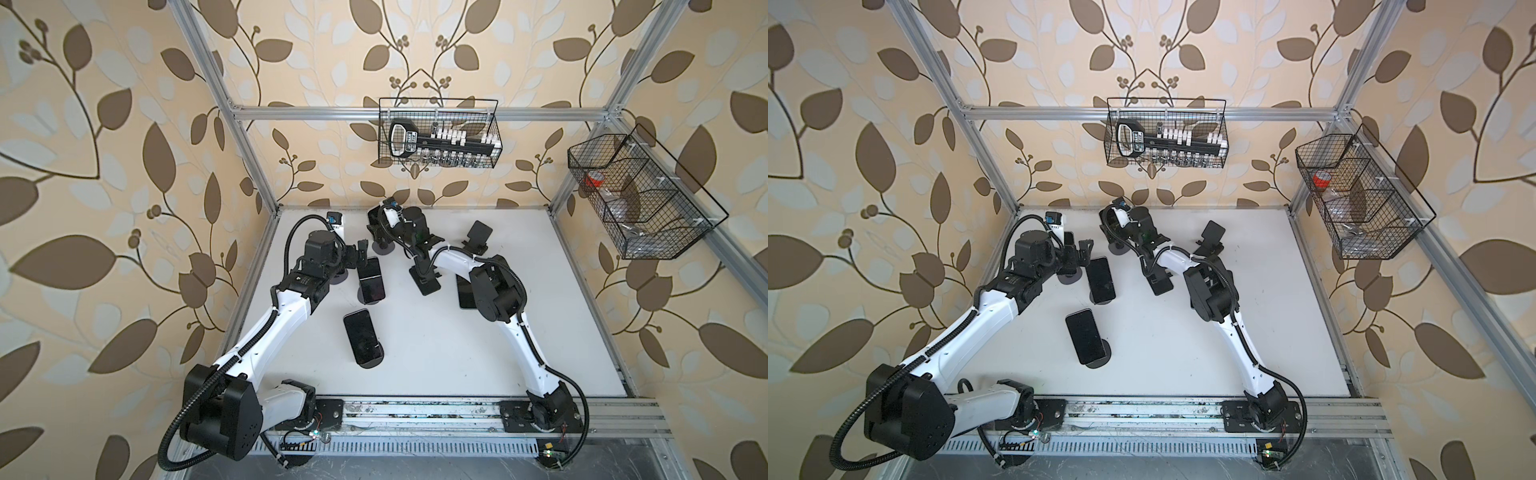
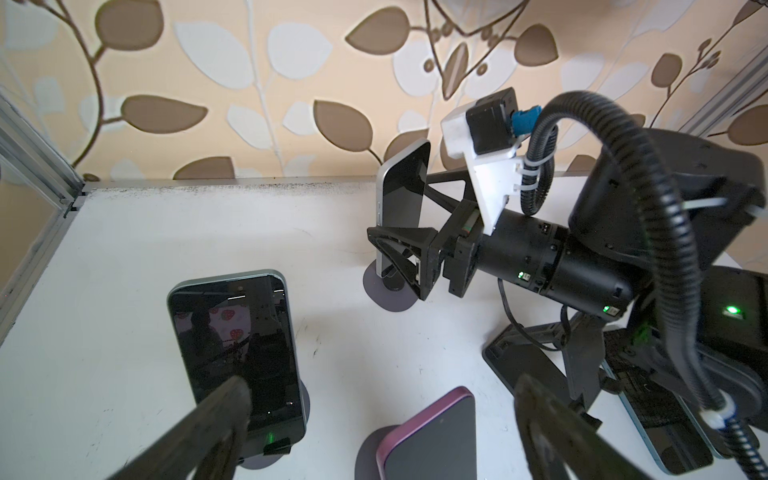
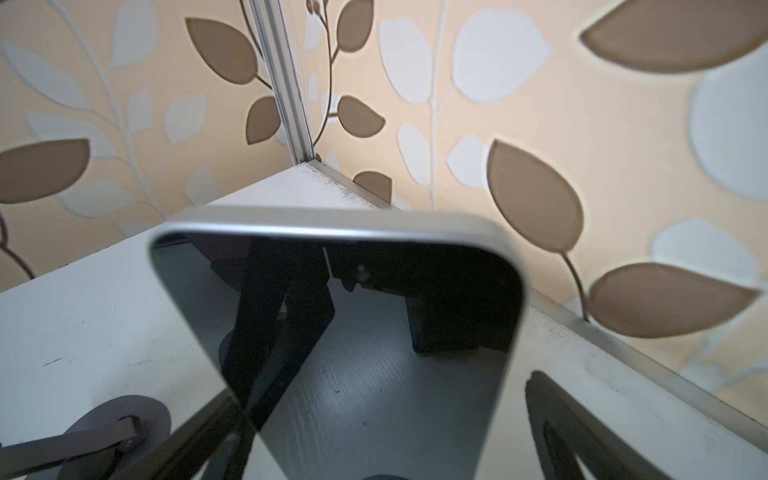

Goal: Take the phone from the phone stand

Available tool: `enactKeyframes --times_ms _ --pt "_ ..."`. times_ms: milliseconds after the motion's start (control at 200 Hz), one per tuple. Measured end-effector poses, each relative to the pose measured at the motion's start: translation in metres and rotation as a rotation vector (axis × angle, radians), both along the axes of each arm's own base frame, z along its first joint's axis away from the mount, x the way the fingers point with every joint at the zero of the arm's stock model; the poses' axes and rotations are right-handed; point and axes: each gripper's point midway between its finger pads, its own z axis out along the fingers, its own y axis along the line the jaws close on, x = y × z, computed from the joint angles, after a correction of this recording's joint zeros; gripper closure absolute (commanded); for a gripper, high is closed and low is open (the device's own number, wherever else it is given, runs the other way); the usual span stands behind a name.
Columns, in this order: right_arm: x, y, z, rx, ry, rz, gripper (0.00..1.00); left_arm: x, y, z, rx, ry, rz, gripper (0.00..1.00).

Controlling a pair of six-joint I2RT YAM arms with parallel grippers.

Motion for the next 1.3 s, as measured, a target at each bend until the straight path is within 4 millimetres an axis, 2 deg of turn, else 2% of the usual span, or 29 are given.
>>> enactKeyframes --times_ms 575,1300 --pt "0.0035 0.002 0.007 0.03 -0.05 -0.001 0.02 0.0001 -0.0002 -0.0019 0.002 0.006 -0.001 0.01" --pt "0.002 0.0062 0.0091 0.026 -0.085 0.022 0.19 -0.0003 -0.0003 -0.0029 0.002 0.01 -0.002 0.01"
